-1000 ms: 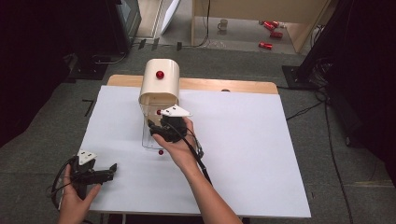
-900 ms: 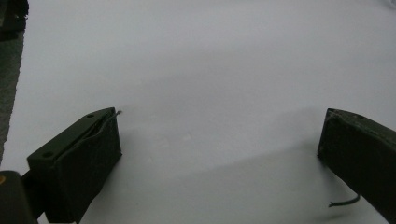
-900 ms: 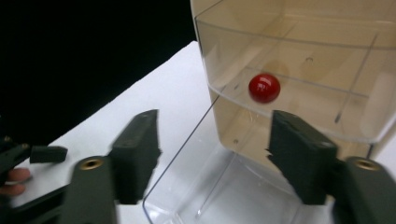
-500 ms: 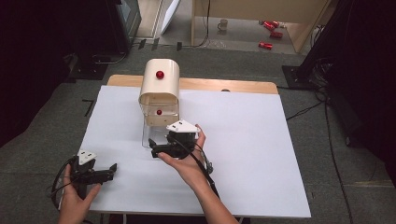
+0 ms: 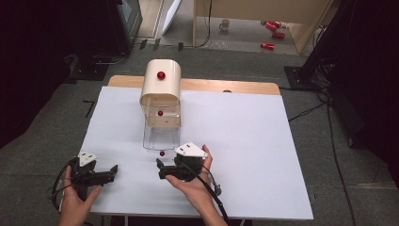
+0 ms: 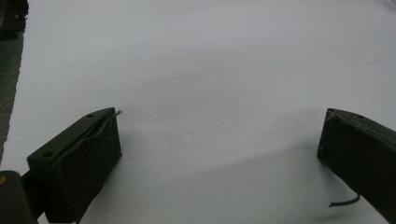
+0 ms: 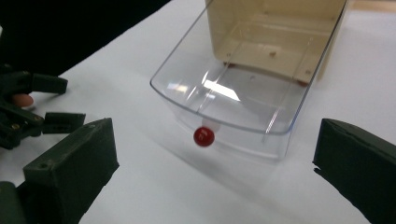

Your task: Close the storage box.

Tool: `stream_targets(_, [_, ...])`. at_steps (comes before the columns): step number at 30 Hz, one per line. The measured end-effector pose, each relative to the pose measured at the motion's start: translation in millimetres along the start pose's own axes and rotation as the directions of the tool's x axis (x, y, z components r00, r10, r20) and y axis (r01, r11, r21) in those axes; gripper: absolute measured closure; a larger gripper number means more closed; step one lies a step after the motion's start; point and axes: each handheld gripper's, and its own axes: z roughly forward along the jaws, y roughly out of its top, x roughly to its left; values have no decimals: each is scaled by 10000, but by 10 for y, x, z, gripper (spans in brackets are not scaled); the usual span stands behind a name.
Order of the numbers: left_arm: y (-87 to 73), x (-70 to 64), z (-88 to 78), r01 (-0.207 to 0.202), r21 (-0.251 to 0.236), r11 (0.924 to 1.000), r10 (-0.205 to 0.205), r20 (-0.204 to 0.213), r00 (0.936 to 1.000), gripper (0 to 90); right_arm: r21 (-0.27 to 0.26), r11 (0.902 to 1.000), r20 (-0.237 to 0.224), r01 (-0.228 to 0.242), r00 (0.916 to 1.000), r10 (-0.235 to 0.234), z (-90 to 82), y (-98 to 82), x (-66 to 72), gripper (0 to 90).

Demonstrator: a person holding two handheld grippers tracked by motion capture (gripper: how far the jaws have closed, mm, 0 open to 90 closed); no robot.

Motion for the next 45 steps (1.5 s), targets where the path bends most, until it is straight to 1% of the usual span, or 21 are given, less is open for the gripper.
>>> stream_targets(3, [0, 0, 0, -1, 2, 10000, 1, -3, 10000, 0, 104, 9998, 13, -198, 9998, 198, 22, -77, 11, 0])
stream_targets(5, [0, 1, 0, -11, 11, 10000, 11, 3, 10000, 0, 149, 9996, 48, -226, 9997, 225, 29, -99, 20, 0])
stream_targets(7, [0, 0, 0, 0, 2, 10000, 0, 0, 10000, 0, 264, 9994, 148, -217, 9997, 214, 72, -168, 77, 0])
stream_targets(8, [0, 0, 0, 0, 2, 10000, 0, 0, 10000, 0, 264, 9994, 148, -217, 9997, 214, 72, -168, 77, 0])
stream_targets(11, [0, -1, 0, 5, -6, 10000, -5, -3, 10000, 0, 434, 9984, 129, -353, 9993, 348, 140, -247, 141, 7])
stream_targets(13, [0, 0, 0, 3, -4, 10000, -3, 1, 10000, 0, 458, 9983, 176, -359, 9992, 351, 173, -286, 173, 58])
stream_targets(16, [0, 1, 0, -11, 6, 10000, 11, 2, 10000, 0, 393, 9987, 379, -334, 9988, 319, 217, -331, 222, 158])
stream_targets(18, [0, 1, 0, -7, 7, 10000, 7, 4, 10000, 0, 352, 9979, 532, -550, 9972, 531, 244, -344, 227, 254])
stream_targets(19, [1, 1, 0, -10, 11, 10000, 10, 5, 10000, 0, 318, 9971, 499, -692, 9965, 676, 259, -346, 221, 341])
stream_targets(21, [1, 1, 1, 0, 2, 10000, 0, 3, 10000, 0, 249, 9962, 552, -836, 9951, 821, 289, -346, 211, 449])
stream_targets(24, [1, 0, 1, 5, -2, 10000, -5, 3, 10000, 0, 256, 9943, 609, -1035, 9929, 1018, 333, -341, 191, 555])
stream_targets(26, [0, 0, 1, 5, -3, 10000, -5, 5, 10000, 0, 253, 9942, 639, -1041, 9927, 1023, 362, -339, 181, 598])
stream_targets(29, [0, 0, 1, 4, -2, 10000, -4, 2, 10000, 0, 345, 9935, 681, -1081, 9921, 1055, 415, -335, 173, 638])
stream_targets(30, [0, 0, 1, 1, -2, 10000, -1, 1, 10000, 0, 382, 9941, 726, -1020, 9924, 990, 434, -333, 172, 648])
stream_targets(33, [0, 1, 1, 5, -3, 10000, -5, 4, 10000, 0, 466, 9945, 822, -937, 9926, 897, 488, -327, 167, 666])
stream_targets(37, [1, 1, 0, -8, 7, 10000, 8, 5, 10000, 0, 585, 9930, 953, -1026, 9907, 967, 537, -326, 168, 677])
stream_targets(38, [0, 1, 1, 5, -2, 10000, -5, 4, 10000, 0, 682, 9923, 1030, -1032, 9900, 959, 566, -325, 162, 697])
stream_targets(40, [0, 1, 1, 3, -4, 10000, -3, 2, 10000, 0, 700, 9919, 1037, -1061, 9897, 986, 571, -323, 163, 709])
stream_targets(41, [0, 1, 1, 4, -2, 10000, -4, 3, 10000, 0, 689, 9929, 1027, -965, 9907, 891, 581, -313, 166, 744])
stream_targets(45, [0, 1, 0, 0, 0, 10000, 0, 2, 10000, 0, 688, 9933, 968, -928, 9916, 859, 584, -293, 173, 750])
